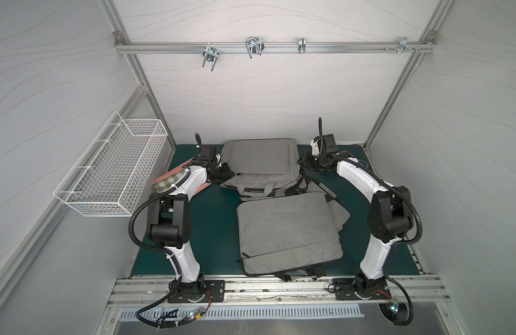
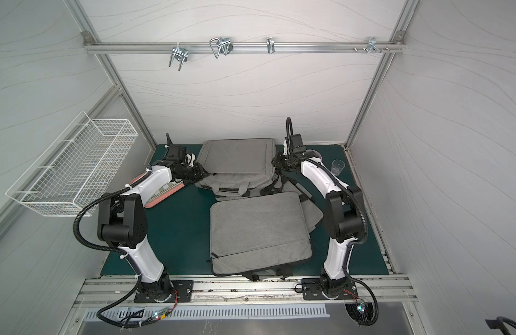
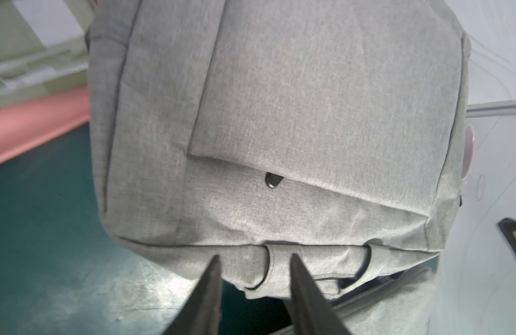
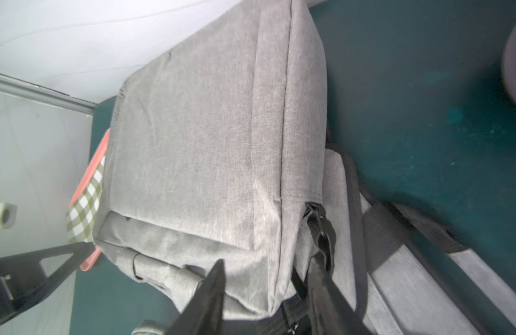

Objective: Open the zippered laptop bag and take out the laptop
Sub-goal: Adjust the zippered laptop bag, then pick up the zippered laptop bag from the center of the board.

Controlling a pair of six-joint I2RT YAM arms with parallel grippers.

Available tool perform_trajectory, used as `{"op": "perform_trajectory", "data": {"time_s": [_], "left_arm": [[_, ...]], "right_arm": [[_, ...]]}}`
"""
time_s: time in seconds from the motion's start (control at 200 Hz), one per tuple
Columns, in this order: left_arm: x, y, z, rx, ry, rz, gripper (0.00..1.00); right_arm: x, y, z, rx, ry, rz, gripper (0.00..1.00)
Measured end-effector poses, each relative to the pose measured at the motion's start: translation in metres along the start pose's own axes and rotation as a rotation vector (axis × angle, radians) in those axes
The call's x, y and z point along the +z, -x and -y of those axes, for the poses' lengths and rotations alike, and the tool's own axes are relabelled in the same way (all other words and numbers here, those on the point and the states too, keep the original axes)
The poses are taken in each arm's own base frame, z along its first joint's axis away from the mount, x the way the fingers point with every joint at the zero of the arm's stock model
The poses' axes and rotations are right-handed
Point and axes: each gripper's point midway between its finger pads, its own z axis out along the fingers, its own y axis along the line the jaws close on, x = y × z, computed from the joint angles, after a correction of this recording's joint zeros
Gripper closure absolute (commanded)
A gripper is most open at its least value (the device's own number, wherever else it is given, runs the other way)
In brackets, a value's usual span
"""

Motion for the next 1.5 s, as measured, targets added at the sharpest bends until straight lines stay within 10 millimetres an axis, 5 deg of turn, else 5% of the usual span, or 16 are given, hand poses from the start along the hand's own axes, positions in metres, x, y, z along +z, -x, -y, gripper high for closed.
{"op": "perform_trajectory", "data": {"time_s": [0.23, 0.385, 0.545, 0.72, 1.115, 1.5], "left_arm": [[-0.017, -0.009, 0.04, 0.171, -0.047, 0.034, 0.4], [-0.01, -0.034, 0.08, 0.332, -0.101, 0.011, 0.36], [-0.002, -0.061, 0.126, 0.524, -0.185, 0.007, 0.34], [0.017, -0.088, 0.162, 0.764, -0.26, 0.016, 0.32], [0.079, -0.111, 0.142, 1.115, -0.202, -0.047, 0.31], [0.092, -0.104, 0.156, 1.282, -0.165, 0.001, 0.3]], "right_arm": [[-0.031, -0.026, 0.013, -0.101, -0.016, -0.021, 0.31], [-0.044, -0.05, 0.046, -0.099, -0.043, -0.07, 0.27], [-0.049, -0.063, 0.079, -0.07, -0.053, -0.125, 0.28], [-0.038, -0.068, 0.088, -0.126, -0.04, -0.181, 0.28], [0.008, -0.094, 0.116, -0.187, -0.057, -0.364, 0.24], [0.033, -0.087, 0.143, -0.337, -0.113, -0.441, 0.16]]}}
